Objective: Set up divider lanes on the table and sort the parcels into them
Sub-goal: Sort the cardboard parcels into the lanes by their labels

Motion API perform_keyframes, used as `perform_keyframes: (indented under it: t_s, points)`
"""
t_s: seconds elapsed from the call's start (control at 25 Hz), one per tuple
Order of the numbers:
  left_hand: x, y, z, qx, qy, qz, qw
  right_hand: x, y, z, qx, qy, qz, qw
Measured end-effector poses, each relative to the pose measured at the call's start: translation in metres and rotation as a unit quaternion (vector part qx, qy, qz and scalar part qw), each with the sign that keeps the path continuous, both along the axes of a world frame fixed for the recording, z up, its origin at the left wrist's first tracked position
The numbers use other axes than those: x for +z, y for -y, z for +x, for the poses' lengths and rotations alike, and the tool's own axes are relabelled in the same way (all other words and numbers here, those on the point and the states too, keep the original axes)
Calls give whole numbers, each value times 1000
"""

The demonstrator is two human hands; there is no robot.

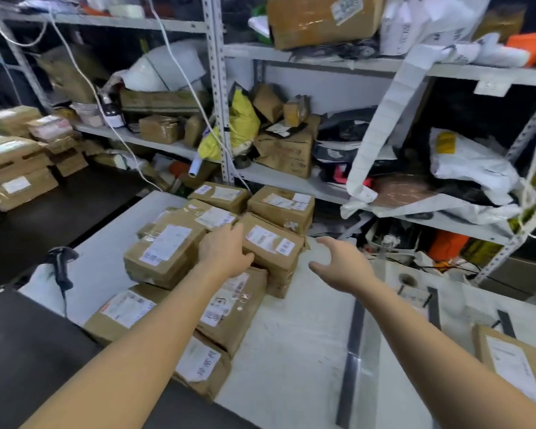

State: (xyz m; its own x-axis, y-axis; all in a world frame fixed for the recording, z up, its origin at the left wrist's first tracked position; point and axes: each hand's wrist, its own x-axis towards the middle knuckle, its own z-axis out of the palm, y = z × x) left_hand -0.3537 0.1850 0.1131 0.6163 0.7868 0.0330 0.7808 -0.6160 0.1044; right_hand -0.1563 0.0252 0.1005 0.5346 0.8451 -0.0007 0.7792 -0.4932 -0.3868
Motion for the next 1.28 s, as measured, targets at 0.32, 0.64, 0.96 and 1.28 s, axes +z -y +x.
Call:
perform_keyframes:
  t_s: [0.32, 0.64, 0.96, 1.28]
  points:
    - [-19, -105, -75, 114, 0, -29, 993, -23, -143, -55, 97, -118, 46, 987]
    - [-62, -188, -142, 215, 22, -132, 967, -72, -230, -113, 122, -233, -1, 965]
    - [-121, -258, -173, 161, 182, -339, 909, -108, -277, -192, -53, -401, -3, 915]
    - [-130, -264, -163, 115, 213, -316, 918, -108, -273, -227, -134, -529, 64, 835]
